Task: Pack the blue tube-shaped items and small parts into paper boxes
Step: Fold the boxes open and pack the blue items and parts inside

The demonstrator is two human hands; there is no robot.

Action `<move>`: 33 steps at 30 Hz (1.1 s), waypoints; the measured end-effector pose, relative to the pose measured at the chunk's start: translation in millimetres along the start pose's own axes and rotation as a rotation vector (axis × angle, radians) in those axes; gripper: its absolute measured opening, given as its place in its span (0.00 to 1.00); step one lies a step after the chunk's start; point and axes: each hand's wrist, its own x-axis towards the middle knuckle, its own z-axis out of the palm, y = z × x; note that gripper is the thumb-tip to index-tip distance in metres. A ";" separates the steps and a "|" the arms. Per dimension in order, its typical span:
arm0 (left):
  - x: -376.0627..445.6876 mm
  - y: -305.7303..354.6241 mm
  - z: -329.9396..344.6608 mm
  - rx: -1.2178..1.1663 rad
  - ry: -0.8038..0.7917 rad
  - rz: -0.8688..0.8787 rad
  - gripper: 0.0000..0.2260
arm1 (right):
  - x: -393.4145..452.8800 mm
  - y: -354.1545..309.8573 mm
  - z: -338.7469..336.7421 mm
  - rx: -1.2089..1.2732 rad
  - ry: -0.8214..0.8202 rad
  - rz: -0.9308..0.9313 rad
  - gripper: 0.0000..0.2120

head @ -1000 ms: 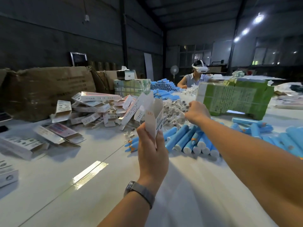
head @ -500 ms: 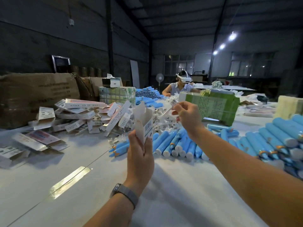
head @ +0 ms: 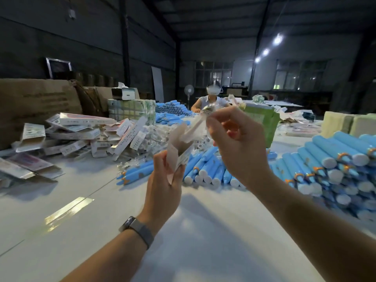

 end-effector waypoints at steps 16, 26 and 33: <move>-3.4 6.5 4.3 0.149 -0.034 0.008 0.21 | -11.6 23.0 -2.7 -0.409 -0.229 -0.102 0.07; -2.9 10.2 2.5 0.089 -0.087 -0.017 0.10 | -10.6 21.8 -7.9 -0.509 -0.390 -0.076 0.15; -7.0 14.5 4.5 -0.250 -0.228 -0.120 0.10 | -12.4 28.9 -8.0 -0.471 -0.466 -0.068 0.11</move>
